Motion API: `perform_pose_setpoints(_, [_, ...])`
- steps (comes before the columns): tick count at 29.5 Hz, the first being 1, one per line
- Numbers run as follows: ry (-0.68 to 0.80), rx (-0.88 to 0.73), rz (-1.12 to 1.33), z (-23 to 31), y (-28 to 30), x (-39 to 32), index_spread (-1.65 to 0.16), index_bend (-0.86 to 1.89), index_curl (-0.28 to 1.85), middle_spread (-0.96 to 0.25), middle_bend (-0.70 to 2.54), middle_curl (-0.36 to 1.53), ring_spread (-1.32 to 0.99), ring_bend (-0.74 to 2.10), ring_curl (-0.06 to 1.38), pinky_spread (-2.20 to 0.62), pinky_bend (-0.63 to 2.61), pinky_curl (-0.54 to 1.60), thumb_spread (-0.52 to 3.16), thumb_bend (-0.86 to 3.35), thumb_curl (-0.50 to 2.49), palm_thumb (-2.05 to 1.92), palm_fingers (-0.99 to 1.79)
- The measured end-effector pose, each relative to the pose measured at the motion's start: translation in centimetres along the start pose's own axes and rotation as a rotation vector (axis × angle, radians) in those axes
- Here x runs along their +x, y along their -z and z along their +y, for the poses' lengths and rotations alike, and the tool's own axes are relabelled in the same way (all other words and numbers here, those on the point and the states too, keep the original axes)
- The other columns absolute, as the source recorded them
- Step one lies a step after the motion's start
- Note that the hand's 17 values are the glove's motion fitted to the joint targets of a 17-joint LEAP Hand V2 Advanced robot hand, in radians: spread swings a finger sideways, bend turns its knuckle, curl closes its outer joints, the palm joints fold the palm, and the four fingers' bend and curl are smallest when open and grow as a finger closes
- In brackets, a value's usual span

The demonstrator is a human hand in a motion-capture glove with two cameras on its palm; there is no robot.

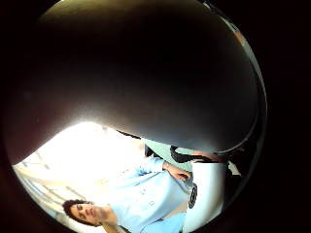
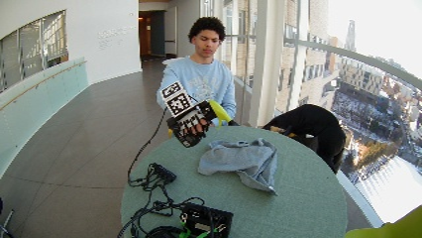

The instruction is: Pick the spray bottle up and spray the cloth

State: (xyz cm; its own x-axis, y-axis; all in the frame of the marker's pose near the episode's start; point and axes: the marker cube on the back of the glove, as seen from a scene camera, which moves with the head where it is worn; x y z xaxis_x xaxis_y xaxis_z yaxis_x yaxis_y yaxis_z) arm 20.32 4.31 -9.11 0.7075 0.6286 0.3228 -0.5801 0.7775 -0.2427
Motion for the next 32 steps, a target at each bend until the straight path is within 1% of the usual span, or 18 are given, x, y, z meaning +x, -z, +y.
perform_pose_setpoints(10, [-0.019,-0.045,0.041,-0.8,-1.5,-0.5,-0.27,0.12,0.31,-0.11,0.26,0.44,-0.12,0.48,0.38,-0.19,0.51,0.42,0.82,-0.03,0.54,0.95,1.18])
perform_pose_setpoints(32, [-0.011,-0.044,0.044,-0.2,-1.6,-0.6,-0.27,0.12,0.31,-0.11,0.27,0.44,-0.12,0.50,0.39,-0.19,0.52,0.42,0.83,-0.03,0.55,0.94,1.18])
